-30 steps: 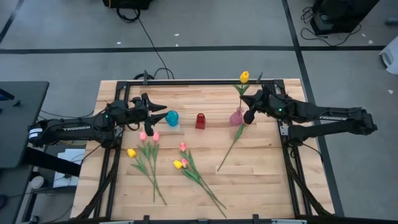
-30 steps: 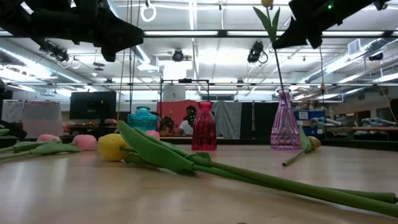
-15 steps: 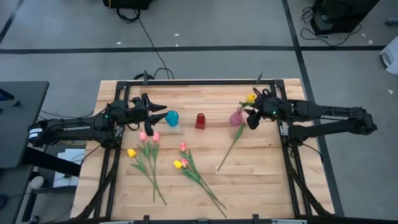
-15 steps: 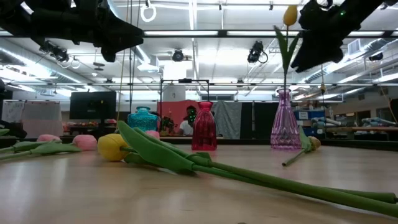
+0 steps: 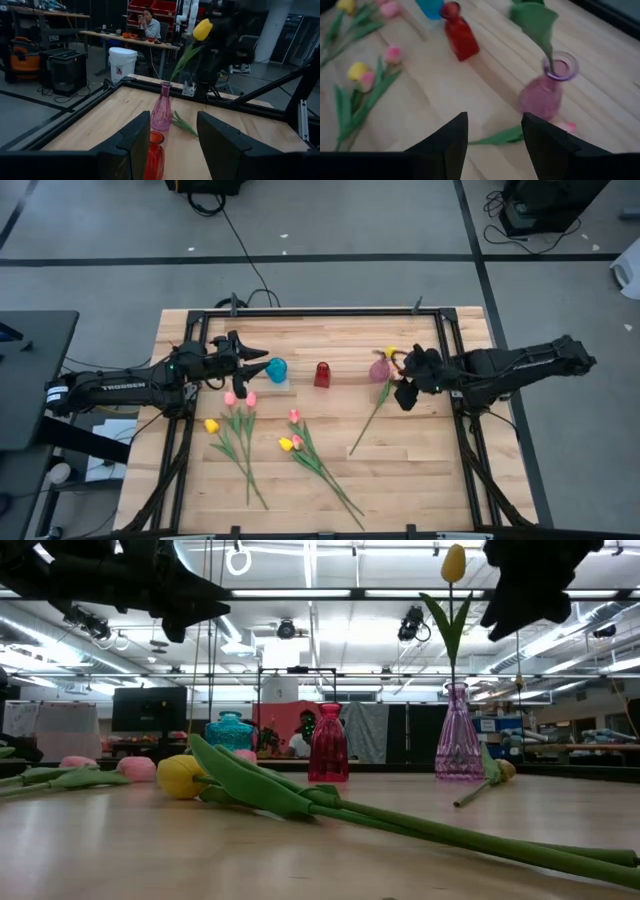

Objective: Sort flowers into vase by color
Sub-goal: Adjust the flowers

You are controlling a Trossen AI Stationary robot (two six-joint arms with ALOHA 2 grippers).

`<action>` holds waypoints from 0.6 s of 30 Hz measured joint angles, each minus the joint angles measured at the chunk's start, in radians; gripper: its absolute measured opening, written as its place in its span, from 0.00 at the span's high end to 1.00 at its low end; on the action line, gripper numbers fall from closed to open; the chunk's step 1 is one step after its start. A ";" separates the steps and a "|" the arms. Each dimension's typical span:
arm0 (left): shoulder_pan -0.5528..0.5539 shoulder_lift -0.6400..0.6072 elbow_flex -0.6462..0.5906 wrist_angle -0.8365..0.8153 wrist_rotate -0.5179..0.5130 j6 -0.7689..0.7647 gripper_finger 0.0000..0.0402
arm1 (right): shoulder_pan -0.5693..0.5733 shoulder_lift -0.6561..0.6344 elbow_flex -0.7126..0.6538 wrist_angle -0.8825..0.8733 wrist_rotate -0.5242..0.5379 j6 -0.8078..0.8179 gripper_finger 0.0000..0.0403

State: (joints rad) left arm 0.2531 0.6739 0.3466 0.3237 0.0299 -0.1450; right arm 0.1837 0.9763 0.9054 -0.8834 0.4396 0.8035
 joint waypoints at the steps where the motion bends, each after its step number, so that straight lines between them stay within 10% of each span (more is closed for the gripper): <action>1: 0.000 0.000 0.000 -0.004 0.000 0.002 0.58 | 0.022 0.011 0.008 -0.001 0.011 0.020 0.51; 18: 0.000 0.000 0.000 -0.002 0.257 -0.011 0.58 | 0.318 0.363 0.151 0.291 0.001 0.207 0.51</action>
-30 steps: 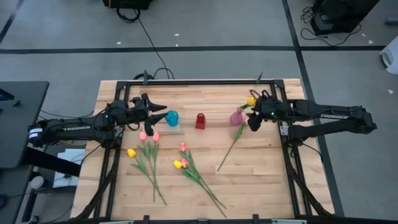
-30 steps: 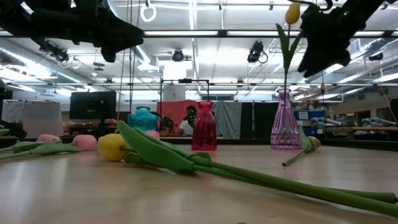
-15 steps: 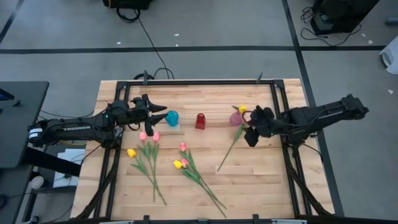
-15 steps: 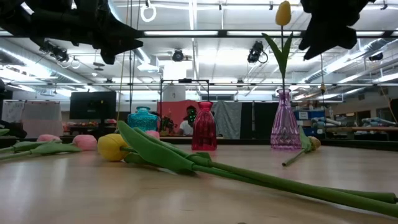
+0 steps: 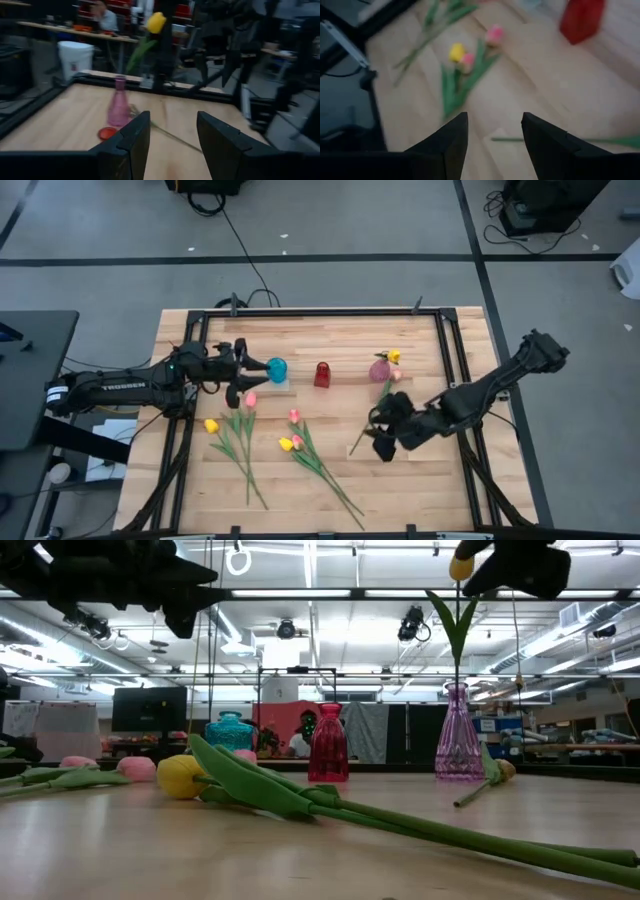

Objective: Sort flowers into vase by color
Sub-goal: Adjust the flowers

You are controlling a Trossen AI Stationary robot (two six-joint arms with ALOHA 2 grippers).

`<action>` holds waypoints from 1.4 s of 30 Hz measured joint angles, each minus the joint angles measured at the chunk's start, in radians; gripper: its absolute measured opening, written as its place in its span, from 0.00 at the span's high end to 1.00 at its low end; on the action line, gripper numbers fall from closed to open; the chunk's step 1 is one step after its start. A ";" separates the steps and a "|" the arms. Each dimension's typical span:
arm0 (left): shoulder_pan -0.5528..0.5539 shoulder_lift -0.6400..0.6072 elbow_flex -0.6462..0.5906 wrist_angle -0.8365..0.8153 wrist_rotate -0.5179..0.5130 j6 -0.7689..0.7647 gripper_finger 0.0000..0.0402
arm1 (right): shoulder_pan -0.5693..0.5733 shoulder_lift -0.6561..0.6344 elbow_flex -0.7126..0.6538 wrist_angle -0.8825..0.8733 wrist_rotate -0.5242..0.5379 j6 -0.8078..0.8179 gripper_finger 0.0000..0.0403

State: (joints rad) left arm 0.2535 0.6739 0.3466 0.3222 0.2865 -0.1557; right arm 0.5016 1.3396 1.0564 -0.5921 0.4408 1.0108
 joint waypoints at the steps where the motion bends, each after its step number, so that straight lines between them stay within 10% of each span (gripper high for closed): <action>1: 0.000 0.000 0.000 0.000 0.014 -0.003 0.58 | 0.004 0.019 0.004 0.020 0.000 -0.008 0.51; 12: -0.002 0.069 0.080 -0.061 -0.077 -0.009 0.58 | -0.026 -0.008 -0.008 -0.037 0.102 -0.134 0.56; 42: -0.073 0.134 0.117 -0.108 -0.135 -0.139 0.58 | 0.051 0.593 0.213 0.382 -0.380 -0.220 0.63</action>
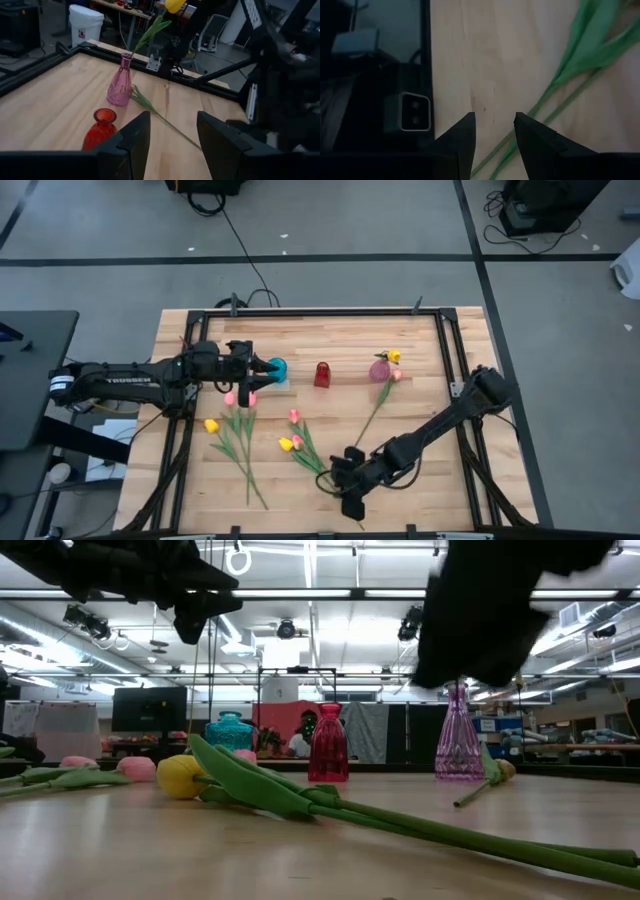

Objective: Sort flowers into vase by color
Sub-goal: Adjust the flowers

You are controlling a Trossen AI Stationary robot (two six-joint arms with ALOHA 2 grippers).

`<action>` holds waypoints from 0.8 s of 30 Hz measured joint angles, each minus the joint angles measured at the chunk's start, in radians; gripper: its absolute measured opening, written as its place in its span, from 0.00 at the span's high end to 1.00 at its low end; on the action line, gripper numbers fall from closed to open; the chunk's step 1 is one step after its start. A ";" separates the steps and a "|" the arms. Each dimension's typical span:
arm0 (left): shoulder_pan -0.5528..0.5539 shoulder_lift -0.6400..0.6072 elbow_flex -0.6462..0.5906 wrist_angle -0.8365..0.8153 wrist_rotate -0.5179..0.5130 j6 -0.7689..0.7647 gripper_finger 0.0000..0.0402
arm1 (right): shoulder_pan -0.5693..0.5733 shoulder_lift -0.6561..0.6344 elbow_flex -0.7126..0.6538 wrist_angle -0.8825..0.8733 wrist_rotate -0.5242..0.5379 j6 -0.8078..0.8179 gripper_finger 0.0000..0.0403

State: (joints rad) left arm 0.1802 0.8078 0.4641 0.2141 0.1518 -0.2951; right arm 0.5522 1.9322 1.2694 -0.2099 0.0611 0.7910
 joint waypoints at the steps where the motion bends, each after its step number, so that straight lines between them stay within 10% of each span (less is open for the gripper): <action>1: 0.000 0.000 0.000 0.001 0.002 -0.003 0.58 | 0.000 0.016 0.000 0.000 -0.002 0.001 0.63; 14: 0.000 0.000 0.000 0.021 0.004 -0.005 0.58 | 0.005 0.144 0.000 0.214 -0.036 -0.025 0.63; 24: 0.002 0.000 0.000 0.020 -0.005 0.026 0.58 | -0.019 0.129 0.005 -0.035 0.057 0.082 0.63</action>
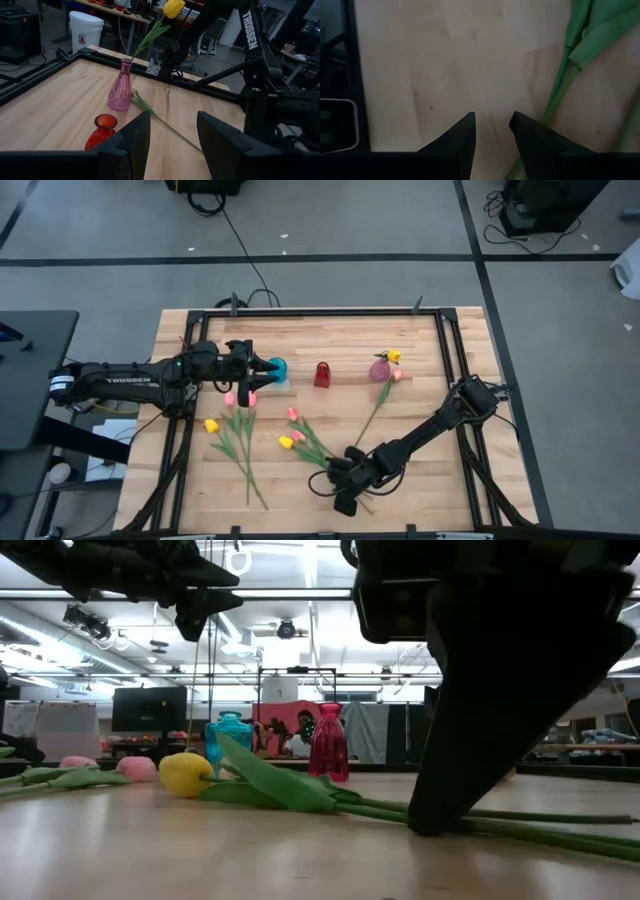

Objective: Sort flowers into vase by color
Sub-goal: Adjust the flowers, then put the right yellow flower into the pink vase

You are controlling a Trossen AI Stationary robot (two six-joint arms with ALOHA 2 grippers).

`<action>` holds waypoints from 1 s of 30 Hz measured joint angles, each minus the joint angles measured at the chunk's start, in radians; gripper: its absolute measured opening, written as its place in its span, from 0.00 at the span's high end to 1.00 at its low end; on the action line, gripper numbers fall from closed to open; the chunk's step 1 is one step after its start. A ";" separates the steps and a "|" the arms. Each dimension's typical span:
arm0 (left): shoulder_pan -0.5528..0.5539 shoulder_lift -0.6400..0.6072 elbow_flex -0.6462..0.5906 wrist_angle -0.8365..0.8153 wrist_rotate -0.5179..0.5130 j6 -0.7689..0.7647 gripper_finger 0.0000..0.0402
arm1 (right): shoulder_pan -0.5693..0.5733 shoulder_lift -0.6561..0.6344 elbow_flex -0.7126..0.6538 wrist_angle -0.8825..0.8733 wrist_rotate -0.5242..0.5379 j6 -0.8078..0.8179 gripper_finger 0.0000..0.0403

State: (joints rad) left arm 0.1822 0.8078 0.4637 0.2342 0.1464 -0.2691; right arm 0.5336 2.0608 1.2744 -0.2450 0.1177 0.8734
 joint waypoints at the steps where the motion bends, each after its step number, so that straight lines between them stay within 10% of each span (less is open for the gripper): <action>1: 0.000 0.000 0.000 0.000 0.000 0.000 0.58 | -0.002 -0.001 0.000 -0.007 0.003 -0.002 0.63; 13: 0.000 0.000 0.000 -0.005 -0.004 0.002 0.58 | -0.009 -0.112 -0.010 -0.445 0.174 0.109 0.65; 30: -0.001 0.000 0.000 -0.025 -0.004 -0.023 0.58 | -0.036 -0.067 -0.007 -0.185 0.362 -0.363 0.66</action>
State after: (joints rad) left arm 0.1814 0.8078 0.4636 0.2089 0.1425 -0.2924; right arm 0.4978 1.9938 1.2671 -0.4297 0.4797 0.5107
